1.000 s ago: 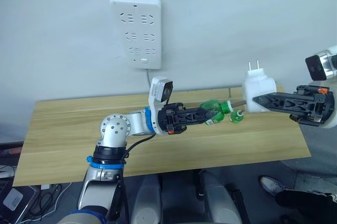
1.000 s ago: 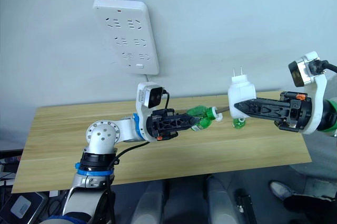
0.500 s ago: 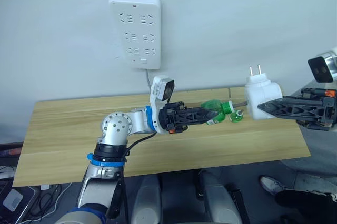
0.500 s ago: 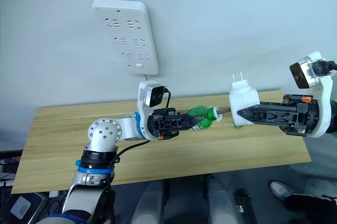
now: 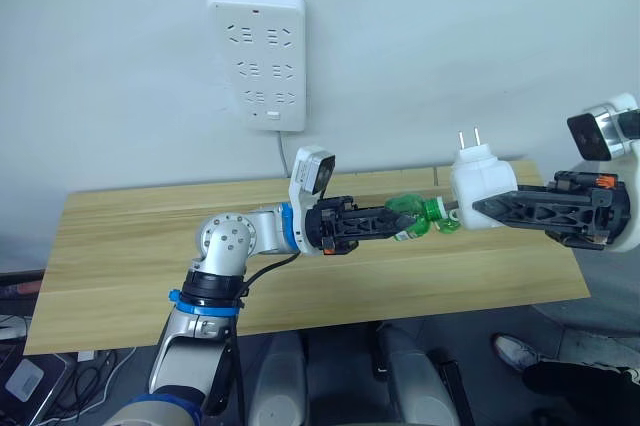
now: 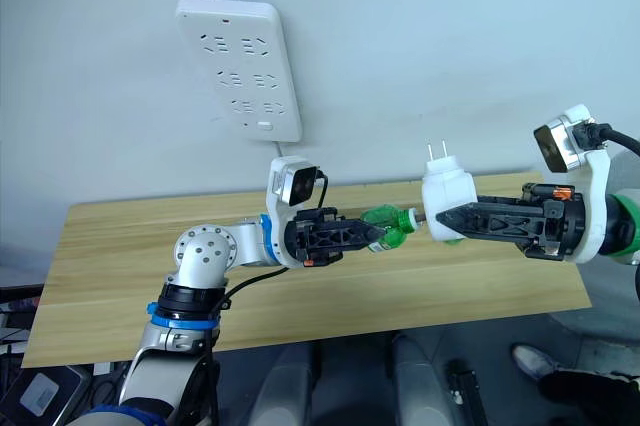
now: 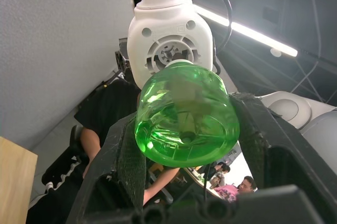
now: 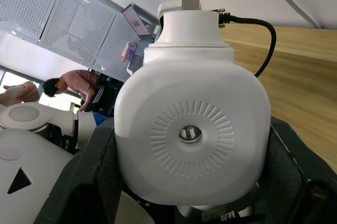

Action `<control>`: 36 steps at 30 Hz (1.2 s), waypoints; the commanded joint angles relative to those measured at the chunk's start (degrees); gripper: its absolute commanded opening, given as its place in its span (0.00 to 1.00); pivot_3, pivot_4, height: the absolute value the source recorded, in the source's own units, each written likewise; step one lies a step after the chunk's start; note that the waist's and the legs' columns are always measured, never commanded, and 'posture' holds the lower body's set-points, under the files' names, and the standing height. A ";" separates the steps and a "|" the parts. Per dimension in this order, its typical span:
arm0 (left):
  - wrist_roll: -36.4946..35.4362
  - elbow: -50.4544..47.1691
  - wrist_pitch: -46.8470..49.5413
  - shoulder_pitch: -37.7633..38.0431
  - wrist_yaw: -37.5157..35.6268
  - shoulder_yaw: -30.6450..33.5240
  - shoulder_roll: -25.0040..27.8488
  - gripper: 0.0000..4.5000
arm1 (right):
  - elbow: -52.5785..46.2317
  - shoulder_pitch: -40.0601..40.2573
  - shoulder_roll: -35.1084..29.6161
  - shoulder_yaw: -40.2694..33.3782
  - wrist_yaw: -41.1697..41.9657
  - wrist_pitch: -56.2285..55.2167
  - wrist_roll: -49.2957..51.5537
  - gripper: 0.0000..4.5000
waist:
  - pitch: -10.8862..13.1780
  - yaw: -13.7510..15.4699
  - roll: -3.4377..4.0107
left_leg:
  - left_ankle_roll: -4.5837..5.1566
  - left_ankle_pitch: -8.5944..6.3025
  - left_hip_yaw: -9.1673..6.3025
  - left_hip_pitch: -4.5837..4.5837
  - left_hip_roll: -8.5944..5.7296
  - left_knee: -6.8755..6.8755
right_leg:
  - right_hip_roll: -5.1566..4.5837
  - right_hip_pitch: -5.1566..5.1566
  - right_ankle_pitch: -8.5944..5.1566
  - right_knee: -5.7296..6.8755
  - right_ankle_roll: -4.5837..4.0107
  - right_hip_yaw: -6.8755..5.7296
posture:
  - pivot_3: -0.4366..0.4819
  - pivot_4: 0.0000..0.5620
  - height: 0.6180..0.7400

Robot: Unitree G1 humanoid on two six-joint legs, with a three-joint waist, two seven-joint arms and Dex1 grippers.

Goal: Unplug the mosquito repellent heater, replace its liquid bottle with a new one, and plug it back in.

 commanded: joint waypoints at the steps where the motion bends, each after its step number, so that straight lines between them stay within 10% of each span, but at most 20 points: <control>1: -0.16 -0.80 -0.43 -1.04 -0.91 -0.65 -0.69 0.51 | -3.01 0.17 -1.21 -0.03 0.29 -0.54 1.55 0.66 | 0.00 0.00 0.00 | 0.00 0.00 0.00 0.00 0.00 0.00 | 0.00 0.00 0.00 0.00 0.00 0.00 | 0.63 0.57 1.00; 36: 4.24 -0.11 -2.16 -2.45 -4.87 -2.01 0.16 0.51 | -4.56 2.05 -2.61 0.95 0.14 -2.22 1.55 0.66 | 0.00 0.00 0.00 | 0.00 0.00 0.00 0.04 0.00 0.07 | 0.00 0.00 0.00 0.13 0.00 0.00 | 0.63 0.56 1.00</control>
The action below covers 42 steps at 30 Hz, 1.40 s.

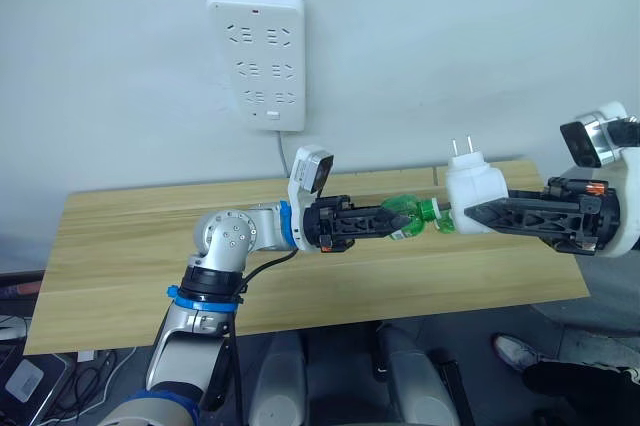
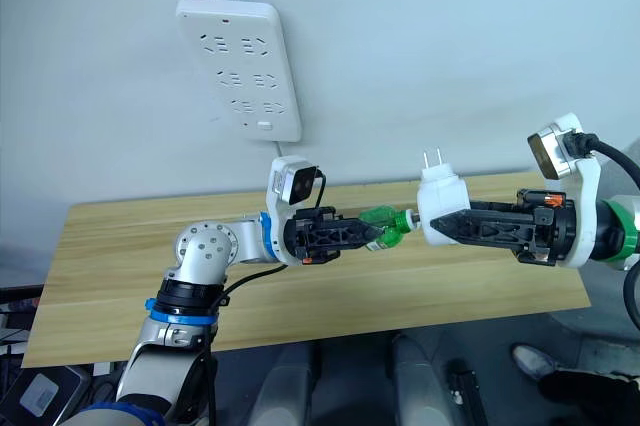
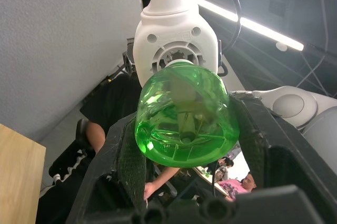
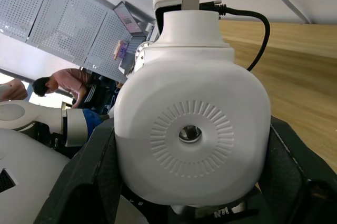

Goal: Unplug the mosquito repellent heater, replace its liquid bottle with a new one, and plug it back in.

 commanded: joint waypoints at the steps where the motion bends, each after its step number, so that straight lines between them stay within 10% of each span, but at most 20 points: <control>1: 0.21 -1.85 -1.66 -1.38 -0.67 -0.94 -1.06 0.51 | -2.45 -0.34 -1.22 -0.27 0.89 0.61 1.55 0.66 | 0.00 0.00 0.00 | 0.00 0.00 0.00 0.00 0.00 0.00 | 0.00 0.00 0.00 0.01 0.00 0.00 | 0.63 0.56 1.00; 42: -1.50 -1.14 -0.14 -3.23 1.42 3.17 -2.28 0.51 | -5.16 5.21 -2.42 -3.80 1.87 -1.71 1.55 0.66 | -0.07 -0.01 0.03 | 0.00 0.00 -0.02 -0.03 0.00 0.32 | 0.00 0.03 0.04 0.15 -0.06 -0.01 | 0.64 0.51 1.00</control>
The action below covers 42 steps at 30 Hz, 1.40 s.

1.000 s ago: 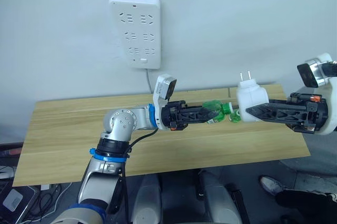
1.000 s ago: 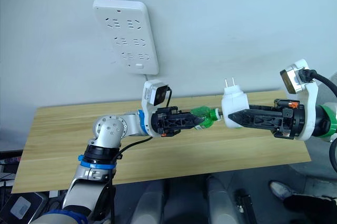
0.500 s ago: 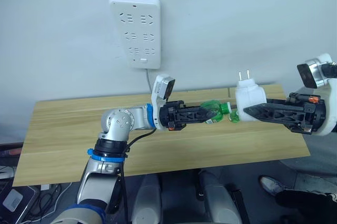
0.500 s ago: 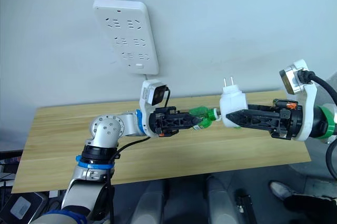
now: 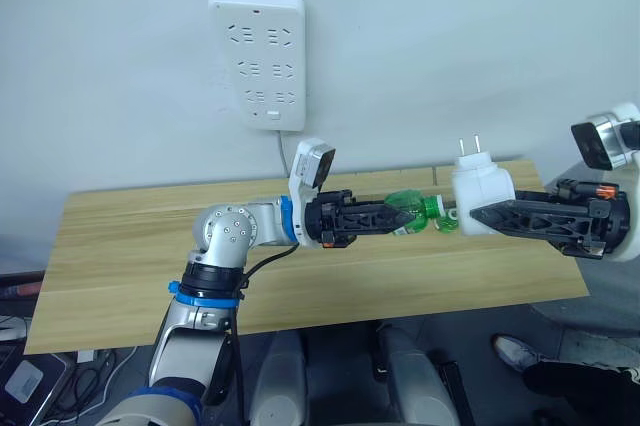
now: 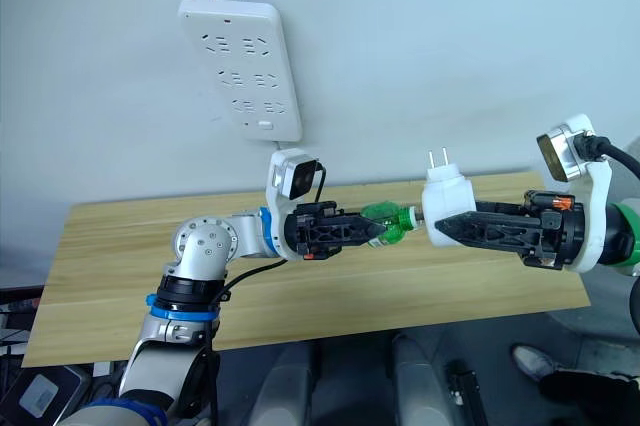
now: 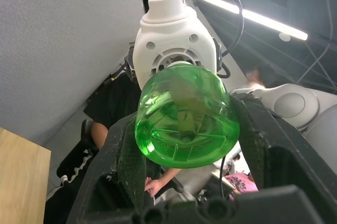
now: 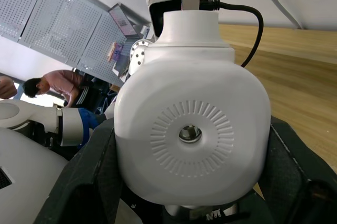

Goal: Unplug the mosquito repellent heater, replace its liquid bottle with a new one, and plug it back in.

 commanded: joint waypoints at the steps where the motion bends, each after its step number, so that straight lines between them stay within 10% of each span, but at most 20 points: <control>1: -2.54 -0.35 -0.43 -1.76 0.92 2.05 -1.49 0.51 | -2.85 0.57 -0.60 -0.40 1.03 0.81 1.40 0.66 | 0.00 0.02 0.00 | 0.00 0.00 -0.01 -0.01 0.00 0.04 | 0.00 0.01 0.00 0.02 0.00 -0.01 | 0.64 0.51 1.00; 42: -0.58 -2.71 -1.14 -0.84 -4.46 -2.58 2.34 0.51 | 3.52 -10.39 1.63 4.07 -1.99 5.78 1.40 0.66 | 0.00 -0.02 0.00 | 0.02 -0.01 -0.09 -0.19 -0.02 0.44 | 0.00 0.02 0.13 -0.01 0.19 -0.01 | 0.62 0.56 1.00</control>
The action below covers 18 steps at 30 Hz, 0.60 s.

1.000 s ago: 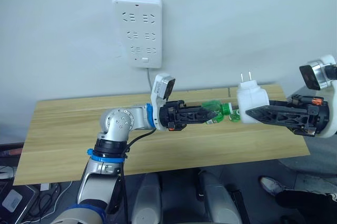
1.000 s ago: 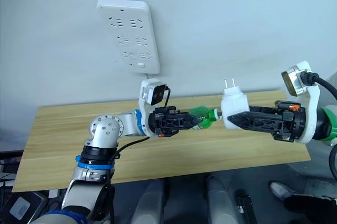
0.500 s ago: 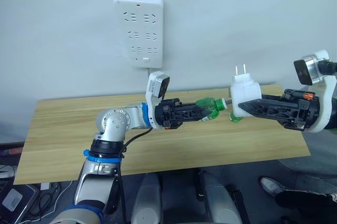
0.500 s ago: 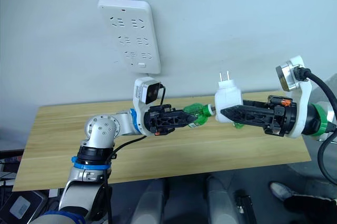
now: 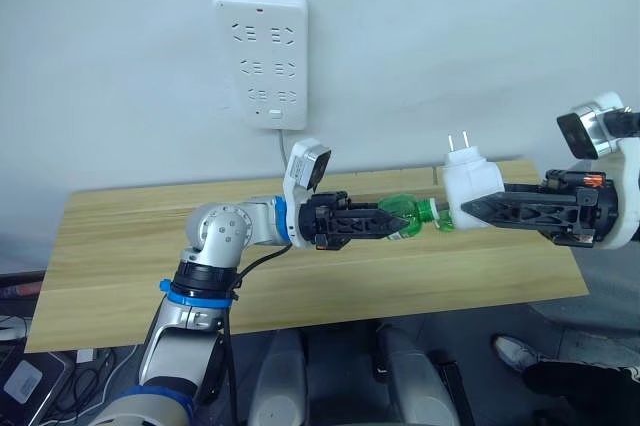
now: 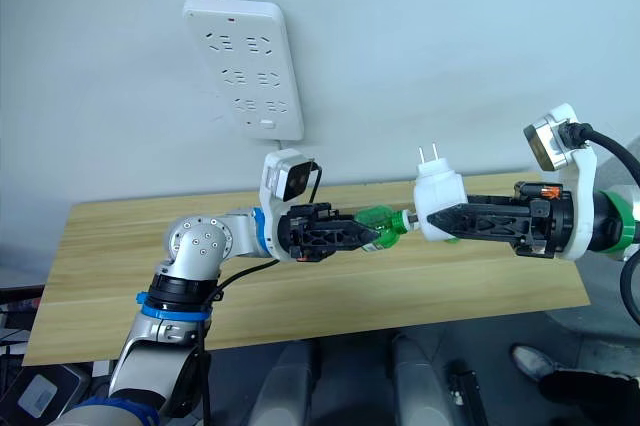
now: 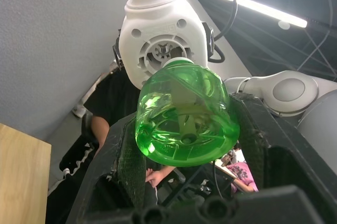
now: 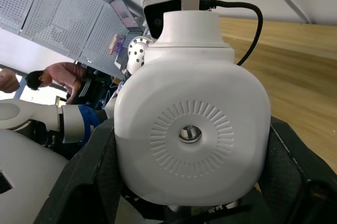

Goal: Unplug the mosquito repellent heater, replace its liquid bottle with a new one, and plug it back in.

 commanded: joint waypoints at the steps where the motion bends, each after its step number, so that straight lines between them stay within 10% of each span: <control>1: -1.20 -1.60 -0.26 -1.02 -1.18 -0.79 -0.93 0.51 | -1.70 0.25 -0.95 -1.01 0.69 -0.33 1.25 0.66 | 0.00 0.00 0.00 | 0.00 0.00 0.00 0.00 0.00 0.00 | 0.00 0.00 0.00 0.00 0.00 0.00 | 0.62 0.56 1.00; 18: -0.63 0.61 -1.48 -2.63 1.08 0.85 -2.79 0.51 | -4.64 3.64 -0.96 -2.12 1.52 -2.96 1.25 0.66 | 0.00 -0.03 0.00 | 0.00 0.00 0.00 0.00 0.00 0.01 | 0.00 0.00 0.00 0.00 0.00 0.00 | 0.61 0.56 1.00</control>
